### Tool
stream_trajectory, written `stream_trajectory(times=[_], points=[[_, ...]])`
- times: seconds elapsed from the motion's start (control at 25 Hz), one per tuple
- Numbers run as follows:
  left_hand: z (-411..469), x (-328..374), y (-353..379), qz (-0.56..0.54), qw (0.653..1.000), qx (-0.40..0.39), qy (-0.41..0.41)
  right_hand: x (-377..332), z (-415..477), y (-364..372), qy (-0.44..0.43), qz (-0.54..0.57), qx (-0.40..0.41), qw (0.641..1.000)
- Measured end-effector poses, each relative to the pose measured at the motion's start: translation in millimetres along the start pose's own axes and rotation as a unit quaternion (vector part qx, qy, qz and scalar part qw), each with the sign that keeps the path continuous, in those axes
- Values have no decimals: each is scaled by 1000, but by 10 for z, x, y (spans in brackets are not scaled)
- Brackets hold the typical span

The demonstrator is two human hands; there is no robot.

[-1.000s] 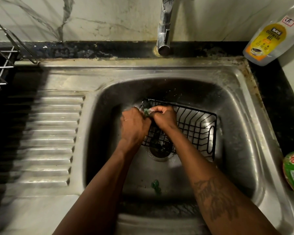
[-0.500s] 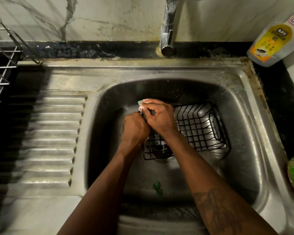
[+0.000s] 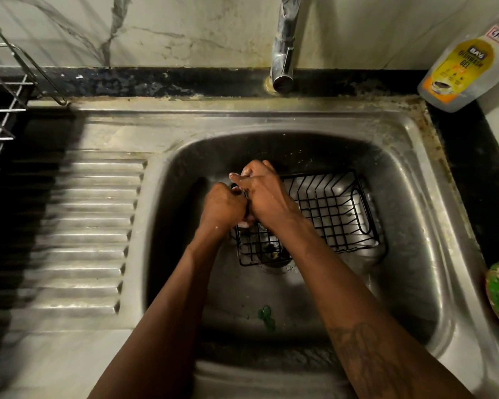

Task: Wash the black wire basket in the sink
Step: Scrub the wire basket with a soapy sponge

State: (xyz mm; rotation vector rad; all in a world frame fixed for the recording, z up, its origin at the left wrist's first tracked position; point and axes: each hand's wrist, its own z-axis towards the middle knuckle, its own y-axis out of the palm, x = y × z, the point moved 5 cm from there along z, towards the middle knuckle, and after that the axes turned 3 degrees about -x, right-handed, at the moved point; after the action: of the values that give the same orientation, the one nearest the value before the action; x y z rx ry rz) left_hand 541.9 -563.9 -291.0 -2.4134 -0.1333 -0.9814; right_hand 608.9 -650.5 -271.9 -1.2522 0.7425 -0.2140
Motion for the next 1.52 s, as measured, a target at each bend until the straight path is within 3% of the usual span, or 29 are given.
stream_trajectory(times=[0.12, 0.24, 0.4, 0.68, 0.76, 0.88, 1.0, 1.08, 1.2, 1.24, 1.36, 1.52], points=[[46, -45, 17, -85, 996, -15, -39, -10, -57, -7, 23, 26, 20, 999], [25, -42, 53, -91, 994, -9, -56, 189, -174, -90, 59, 27, 56, 996], [37, -24, 28, -89, 995, -2, -50, 695, -414, -335, 175, 62, 64, 981], [126, -99, -69, -86, 995, 29, -30, 1232, -686, -656, 333, 13, 112, 936], [130, -122, -57, -85, 995, 26, -35, 1020, -576, -605, 321, -9, 79, 944], [105, -82, -48, -75, 996, 49, -15, 157, -224, -220, 155, -4, -24, 988], [88, -48, -110, -40, 994, 97, -8, -190, -110, -21, 70, -4, -5, 998], [137, -101, -105, -85, 993, 73, -37, 173, -216, -196, 128, -38, 33, 990], [149, -109, -104, -100, 993, 50, -33, 988, -584, -611, 362, -14, 122, 924], [139, -107, -101, -103, 993, 48, -29, 1094, -642, -669, 386, -30, 131, 913], [154, -135, -96, -105, 992, 46, -45, 896, -531, -583, 372, -43, 113, 920], [191, -160, -120, -142, 988, 42, -36, 689, -454, -507, 321, 59, 156, 932]])
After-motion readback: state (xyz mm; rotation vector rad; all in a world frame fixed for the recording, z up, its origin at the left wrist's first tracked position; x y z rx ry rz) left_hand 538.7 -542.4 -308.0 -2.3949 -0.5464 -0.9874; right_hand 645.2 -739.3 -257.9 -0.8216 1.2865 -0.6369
